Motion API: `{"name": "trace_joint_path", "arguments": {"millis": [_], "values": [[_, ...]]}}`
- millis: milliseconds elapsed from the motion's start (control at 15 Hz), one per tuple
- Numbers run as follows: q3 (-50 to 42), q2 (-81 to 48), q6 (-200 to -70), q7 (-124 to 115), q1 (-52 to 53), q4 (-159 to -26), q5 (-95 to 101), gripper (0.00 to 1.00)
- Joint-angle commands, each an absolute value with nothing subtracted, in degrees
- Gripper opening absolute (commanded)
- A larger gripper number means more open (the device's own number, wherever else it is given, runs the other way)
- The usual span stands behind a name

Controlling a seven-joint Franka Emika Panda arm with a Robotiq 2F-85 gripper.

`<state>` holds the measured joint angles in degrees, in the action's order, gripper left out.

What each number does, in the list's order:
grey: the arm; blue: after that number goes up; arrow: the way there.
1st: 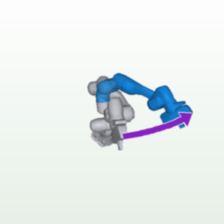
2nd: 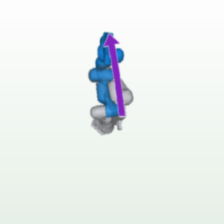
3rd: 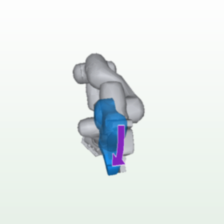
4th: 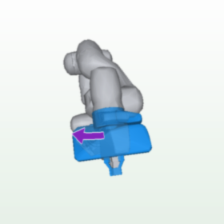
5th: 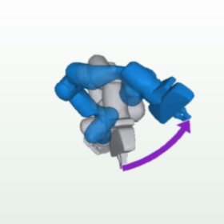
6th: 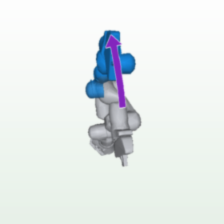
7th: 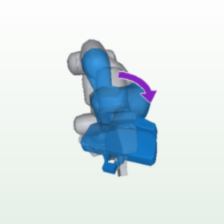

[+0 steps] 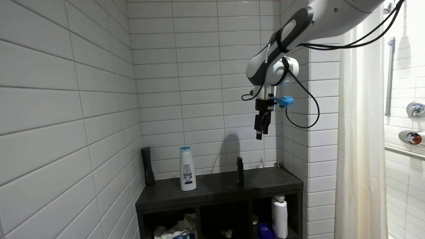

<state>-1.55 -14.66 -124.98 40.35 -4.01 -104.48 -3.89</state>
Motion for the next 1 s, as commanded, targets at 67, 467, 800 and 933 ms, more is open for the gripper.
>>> {"name": "trace_joint_path", "arguments": {"millis": [67, 467, 800, 933], "values": [[0.4, -19.7, -120.8, 43.8, -5.8, -96.7, -5.1, 1.00], [2.2, -22.9, -119.1, 41.1, -6.2, -92.2, -9.2, 1.00], [2.4, -25.1, -116.4, 33.8, -5.4, -88.8, -9.8, 1.00], [2.4, -25.9, -115.1, 30.3, -5.4, -87.7, -9.7, 1.00]]}}
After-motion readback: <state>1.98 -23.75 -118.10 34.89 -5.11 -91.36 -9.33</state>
